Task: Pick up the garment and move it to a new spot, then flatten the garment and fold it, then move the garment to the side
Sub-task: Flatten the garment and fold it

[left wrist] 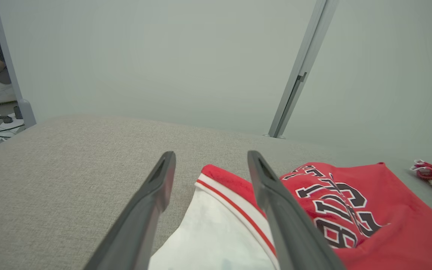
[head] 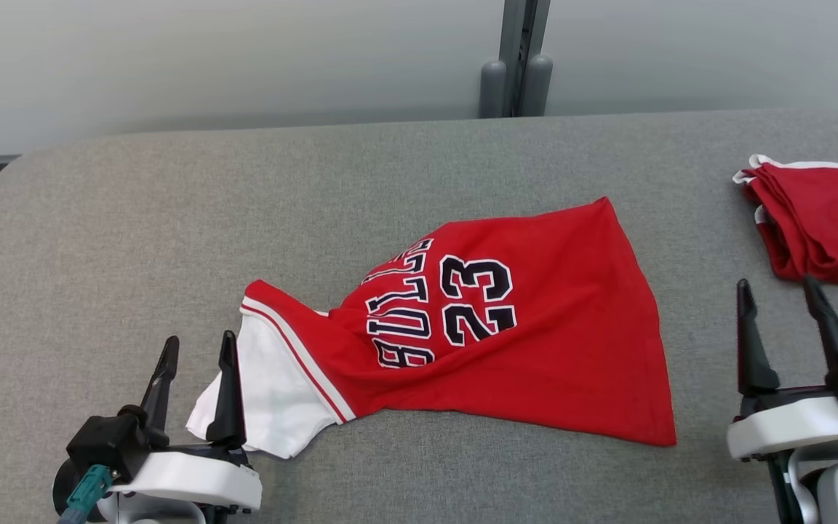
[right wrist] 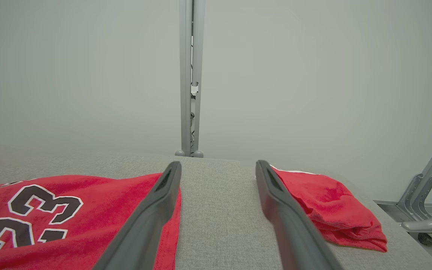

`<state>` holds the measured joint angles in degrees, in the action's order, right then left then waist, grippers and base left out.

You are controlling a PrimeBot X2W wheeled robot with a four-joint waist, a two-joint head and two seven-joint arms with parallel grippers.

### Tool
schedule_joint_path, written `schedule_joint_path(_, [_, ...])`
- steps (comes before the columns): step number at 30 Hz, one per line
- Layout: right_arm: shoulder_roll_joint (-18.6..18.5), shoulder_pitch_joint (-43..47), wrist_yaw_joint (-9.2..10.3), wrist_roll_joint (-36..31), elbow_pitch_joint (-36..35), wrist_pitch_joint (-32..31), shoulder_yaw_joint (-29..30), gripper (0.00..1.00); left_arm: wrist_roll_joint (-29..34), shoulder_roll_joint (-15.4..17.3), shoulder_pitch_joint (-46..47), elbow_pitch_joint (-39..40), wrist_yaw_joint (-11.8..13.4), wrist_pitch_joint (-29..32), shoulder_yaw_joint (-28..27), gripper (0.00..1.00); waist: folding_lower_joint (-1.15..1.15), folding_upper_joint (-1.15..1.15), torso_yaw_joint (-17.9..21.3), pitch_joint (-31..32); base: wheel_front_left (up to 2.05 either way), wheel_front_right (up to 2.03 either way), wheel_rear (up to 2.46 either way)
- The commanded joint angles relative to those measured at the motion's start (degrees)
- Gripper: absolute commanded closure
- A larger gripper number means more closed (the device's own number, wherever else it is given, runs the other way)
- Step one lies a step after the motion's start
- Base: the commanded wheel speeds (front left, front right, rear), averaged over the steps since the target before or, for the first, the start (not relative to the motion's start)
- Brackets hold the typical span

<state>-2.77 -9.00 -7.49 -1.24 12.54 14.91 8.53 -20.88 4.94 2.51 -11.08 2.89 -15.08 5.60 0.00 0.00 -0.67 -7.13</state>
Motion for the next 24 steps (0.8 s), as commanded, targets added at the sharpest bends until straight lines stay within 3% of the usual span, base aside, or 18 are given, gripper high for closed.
schedule_joint_path(1, [-0.27, -0.62, -0.01, 0.55, -0.1, 0.42, -0.68, 0.0, 0.74, 0.13, -0.43, 0.34, -0.5, -0.11, 0.02, 0.0, 0.0, 0.0, -0.01, 0.95, 0.0, 0.0, 0.0])
schedule_joint_path(8, [-0.29, 0.91, -0.01, 3.25, 0.12, 0.42, -5.39, 0.0, 2.32, -0.69, -1.56, -0.09, -1.72, -0.11, 0.41, 0.0, 0.0, 0.0, -0.12, 4.02, 0.0, 0.0, 0.0])
schedule_joint_path(24, [-0.27, 3.65, -0.01, 7.94, 1.09, 0.42, -8.88, 0.0, 2.14, -1.67, -5.41, -0.51, -0.43, -0.11, -0.24, 0.0, 0.0, 0.0, -0.43, 6.46, 0.0, 0.0, 0.0])
